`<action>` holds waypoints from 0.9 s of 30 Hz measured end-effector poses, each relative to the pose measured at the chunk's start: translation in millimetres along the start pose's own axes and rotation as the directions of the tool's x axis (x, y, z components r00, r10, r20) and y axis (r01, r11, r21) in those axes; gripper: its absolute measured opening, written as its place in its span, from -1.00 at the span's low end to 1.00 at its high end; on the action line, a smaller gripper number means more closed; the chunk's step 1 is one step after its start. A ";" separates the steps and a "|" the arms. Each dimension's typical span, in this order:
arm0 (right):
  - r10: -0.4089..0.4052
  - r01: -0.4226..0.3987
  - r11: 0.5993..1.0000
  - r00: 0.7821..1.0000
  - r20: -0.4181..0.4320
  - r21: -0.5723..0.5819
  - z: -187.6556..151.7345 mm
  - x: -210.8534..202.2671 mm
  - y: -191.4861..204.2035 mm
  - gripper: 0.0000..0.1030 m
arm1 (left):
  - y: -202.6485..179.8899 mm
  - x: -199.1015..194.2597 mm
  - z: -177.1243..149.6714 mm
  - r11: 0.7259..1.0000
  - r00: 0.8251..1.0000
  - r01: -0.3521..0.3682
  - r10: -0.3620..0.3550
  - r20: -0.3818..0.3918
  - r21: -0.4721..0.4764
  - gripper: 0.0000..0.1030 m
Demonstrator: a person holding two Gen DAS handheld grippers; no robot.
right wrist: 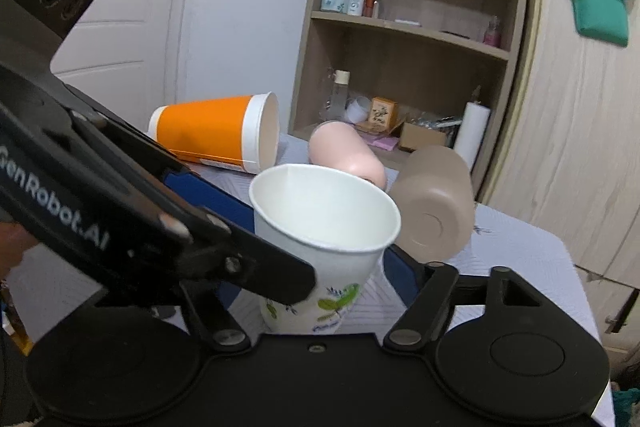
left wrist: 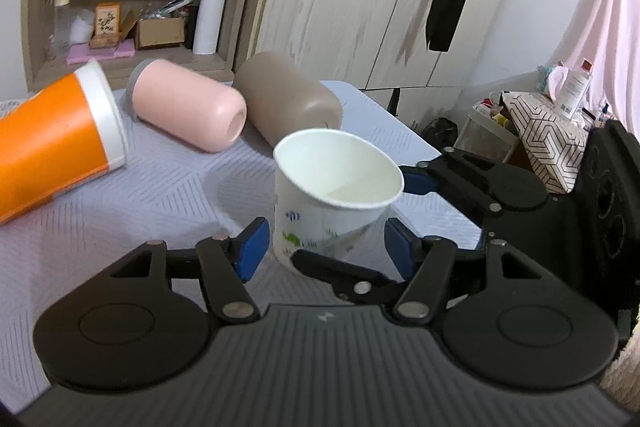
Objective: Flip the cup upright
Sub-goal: 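Lower the upright white cup onto the table with the left tool, then open the left tool and withdraw it from the white cup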
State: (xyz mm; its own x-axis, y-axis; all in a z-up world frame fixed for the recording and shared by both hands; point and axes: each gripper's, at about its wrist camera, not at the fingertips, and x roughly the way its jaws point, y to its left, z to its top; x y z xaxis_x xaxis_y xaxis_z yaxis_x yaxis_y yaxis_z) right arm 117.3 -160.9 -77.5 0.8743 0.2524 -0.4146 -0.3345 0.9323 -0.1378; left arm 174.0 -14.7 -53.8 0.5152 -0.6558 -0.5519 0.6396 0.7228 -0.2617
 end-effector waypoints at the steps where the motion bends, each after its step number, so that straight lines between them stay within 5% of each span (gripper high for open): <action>1: 0.003 -0.003 1.000 1.000 -0.002 0.004 -1.2 -3.2 0.0 0.60 | -0.6 -2.2 -2.8 1.000 1.000 -0.004 0.004 0.005 -0.006 0.25; 11: -0.001 -0.002 0.998 0.999 0.032 0.069 -10.9 -44.3 0.1 0.67 | -22.9 -47.6 -24.3 0.991 0.985 -0.123 0.128 0.118 -0.052 0.27; 27: -0.118 0.105 0.990 0.982 0.145 0.097 2.0 -137.0 22.3 0.70 | -80.8 -129.1 -58.0 0.931 0.877 -0.355 0.363 0.315 -0.084 0.27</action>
State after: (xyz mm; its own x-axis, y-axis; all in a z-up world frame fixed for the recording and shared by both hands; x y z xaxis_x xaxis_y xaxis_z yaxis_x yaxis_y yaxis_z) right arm -9.3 -174.2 -22.1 0.9493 0.1756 -0.2607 -0.2057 0.9742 -0.0928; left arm 22.7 24.3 -7.3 0.8636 -0.3812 -0.3298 0.3644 0.9242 -0.1141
